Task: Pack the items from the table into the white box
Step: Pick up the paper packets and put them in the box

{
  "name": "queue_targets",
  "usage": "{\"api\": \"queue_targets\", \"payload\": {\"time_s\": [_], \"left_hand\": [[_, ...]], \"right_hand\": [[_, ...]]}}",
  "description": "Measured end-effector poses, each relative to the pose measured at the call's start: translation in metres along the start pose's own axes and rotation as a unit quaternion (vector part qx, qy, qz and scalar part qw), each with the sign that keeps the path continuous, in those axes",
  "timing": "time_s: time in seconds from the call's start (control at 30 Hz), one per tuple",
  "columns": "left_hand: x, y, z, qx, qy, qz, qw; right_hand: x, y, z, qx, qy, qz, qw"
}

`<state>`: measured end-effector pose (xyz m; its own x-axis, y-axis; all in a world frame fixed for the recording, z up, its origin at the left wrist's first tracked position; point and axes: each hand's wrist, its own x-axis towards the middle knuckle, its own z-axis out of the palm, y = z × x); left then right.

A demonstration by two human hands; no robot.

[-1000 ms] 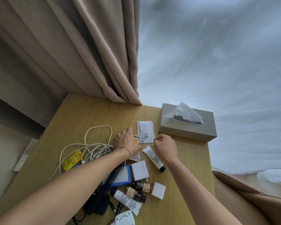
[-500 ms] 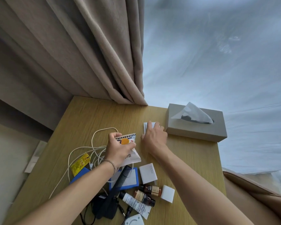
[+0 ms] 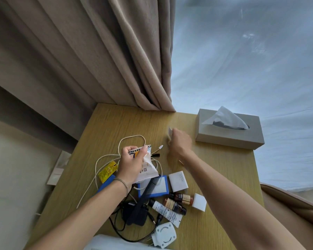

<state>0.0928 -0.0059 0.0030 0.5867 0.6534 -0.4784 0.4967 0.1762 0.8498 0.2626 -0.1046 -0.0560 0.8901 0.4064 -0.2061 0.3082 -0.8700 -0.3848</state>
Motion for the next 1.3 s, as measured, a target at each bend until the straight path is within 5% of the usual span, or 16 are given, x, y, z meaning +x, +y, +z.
{"api": "queue_targets", "payload": {"time_s": [0.3,0.6,1.03,1.3], "left_hand": [[-0.046,0.002,-0.019,-0.030,-0.043,-0.008,0.999],[-0.117,-0.010,-0.046,-0.029,-0.093,0.073,0.993],[-0.198,-0.051,-0.114,-0.019,-0.167,0.090,0.982],[-0.208,-0.082,-0.148,0.007,-0.176,0.080,0.981]], "right_hand": [[-0.073,-0.010,-0.052,0.414,0.018,0.077,0.907],[-0.195,-0.027,-0.113,0.520,0.058,0.047,0.851],[-0.351,-0.026,-0.086,0.462,0.045,0.072,0.883],[-0.403,-0.026,-0.036,0.328,-0.079,0.098,0.936]]}}
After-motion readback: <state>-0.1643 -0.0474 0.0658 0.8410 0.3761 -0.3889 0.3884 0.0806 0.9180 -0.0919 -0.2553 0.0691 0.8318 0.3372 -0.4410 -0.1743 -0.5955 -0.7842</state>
